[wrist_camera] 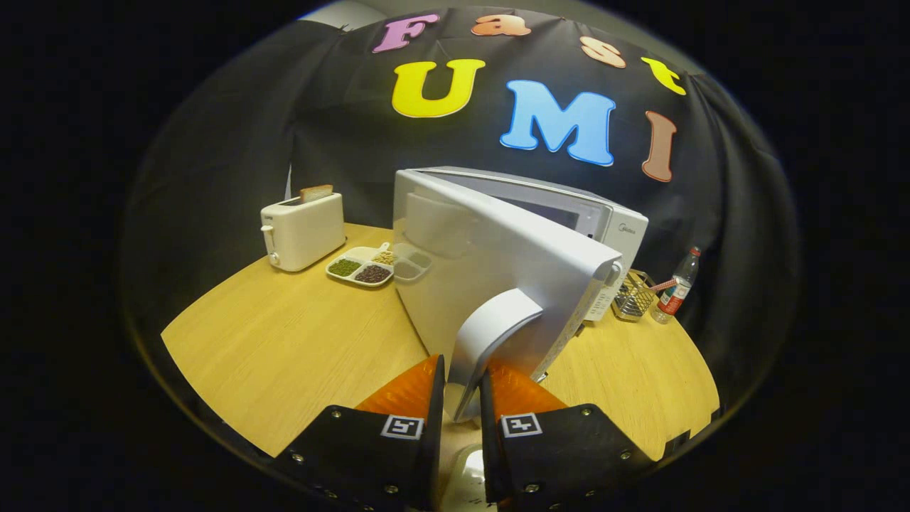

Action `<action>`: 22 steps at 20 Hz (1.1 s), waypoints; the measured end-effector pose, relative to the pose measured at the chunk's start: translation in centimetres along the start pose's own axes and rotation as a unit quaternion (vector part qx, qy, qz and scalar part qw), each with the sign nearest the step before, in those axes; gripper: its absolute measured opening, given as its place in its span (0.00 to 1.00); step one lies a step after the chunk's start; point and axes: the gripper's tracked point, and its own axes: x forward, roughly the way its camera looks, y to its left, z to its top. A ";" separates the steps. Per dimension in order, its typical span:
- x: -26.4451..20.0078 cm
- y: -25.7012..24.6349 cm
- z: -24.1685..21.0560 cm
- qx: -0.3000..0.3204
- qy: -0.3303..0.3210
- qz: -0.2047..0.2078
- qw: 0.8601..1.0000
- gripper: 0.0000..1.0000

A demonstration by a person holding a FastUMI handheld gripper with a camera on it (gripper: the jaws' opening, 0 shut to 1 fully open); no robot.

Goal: Open the microwave, put the food inside, and close the microwave door.

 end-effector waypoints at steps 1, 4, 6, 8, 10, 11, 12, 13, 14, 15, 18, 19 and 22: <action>-0.2 1.0 -0.1 -0.002 0.000 0.004 1.000 0.26; -0.7 3.9 -0.3 -0.006 0.006 0.019 1.000 0.26; -0.9 5.2 -0.2 -0.019 0.006 0.016 1.000 0.25; -1.1 6.0 -0.2 -0.019 0.008 0.009 1.000 0.26; -1.3 7.3 -0.2 -0.015 0.011 0.005 1.000 0.26; -1.5 8.1 -0.1 -0.016 0.012 0.008 1.000 0.26; -1.5 8.7 -0.1 -0.019 0.012 0.011 1.000 0.26; -1.6 9.1 0.0 -0.022 0.013 0.012 1.000 0.26; -1.6 9.3 0.0 -0.024 0.016 0.010 1.000 0.26; -1.7 9.4 -0.1 -0.023 0.017 0.007 1.000 0.26; -2.2 10.2 -0.3 -0.020 0.024 0.014 0.999 0.27; -2.5 10.5 -0.5 -0.026 0.025 0.019 0.999 0.38; -3.5 12.4 -0.5 -0.035 0.017 0.066 0.997 0.45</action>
